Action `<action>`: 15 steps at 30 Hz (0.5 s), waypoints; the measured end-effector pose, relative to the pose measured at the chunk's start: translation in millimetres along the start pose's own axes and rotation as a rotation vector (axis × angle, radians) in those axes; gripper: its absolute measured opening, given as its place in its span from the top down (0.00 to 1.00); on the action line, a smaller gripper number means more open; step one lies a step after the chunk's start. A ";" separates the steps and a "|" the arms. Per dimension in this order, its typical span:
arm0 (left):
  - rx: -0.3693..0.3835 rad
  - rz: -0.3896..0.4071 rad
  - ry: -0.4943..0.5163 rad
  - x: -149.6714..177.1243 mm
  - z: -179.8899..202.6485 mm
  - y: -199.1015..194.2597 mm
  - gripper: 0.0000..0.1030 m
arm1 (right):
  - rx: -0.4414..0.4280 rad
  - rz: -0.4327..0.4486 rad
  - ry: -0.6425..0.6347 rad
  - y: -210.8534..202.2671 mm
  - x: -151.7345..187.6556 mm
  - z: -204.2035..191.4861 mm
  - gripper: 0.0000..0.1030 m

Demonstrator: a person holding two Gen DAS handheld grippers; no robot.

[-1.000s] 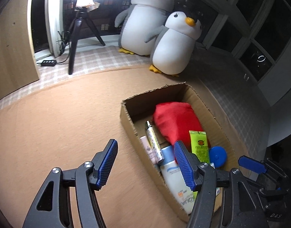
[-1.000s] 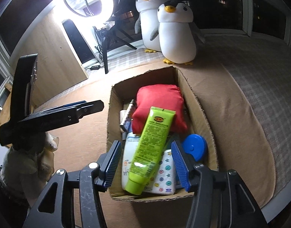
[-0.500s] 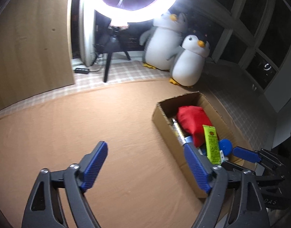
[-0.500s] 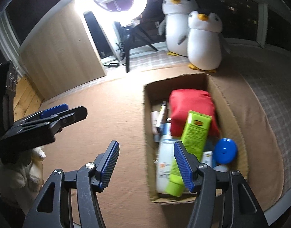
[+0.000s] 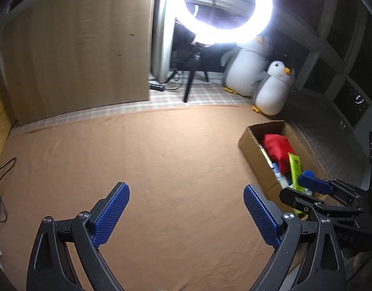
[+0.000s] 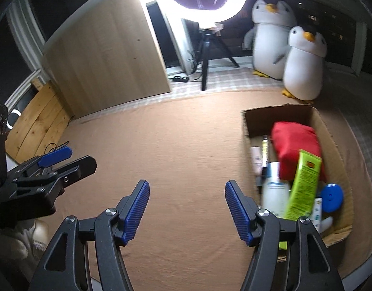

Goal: Organize objects

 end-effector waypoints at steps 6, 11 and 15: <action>-0.060 -0.001 -0.049 17.0 -38.3 -18.4 0.01 | -0.014 0.004 -0.018 8.2 -0.5 -31.8 0.37; -0.087 -0.014 -0.094 33.1 -70.1 -27.4 0.01 | 0.012 0.017 -0.046 14.7 -0.1 -56.0 0.34; -0.105 -0.028 -0.125 42.7 -91.8 -31.0 0.01 | 0.020 0.018 -0.053 20.0 3.8 -72.4 0.32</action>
Point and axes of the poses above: each gripper's, at about its wrist camera, not at the fingertips, and y roughly the way its jaws point, z to its right, x to its underside, the point moved 7 cm from there along y, roughly the way its jaws point, and after that the axes turned 4 degrees about -z, right-handed, at the moved point
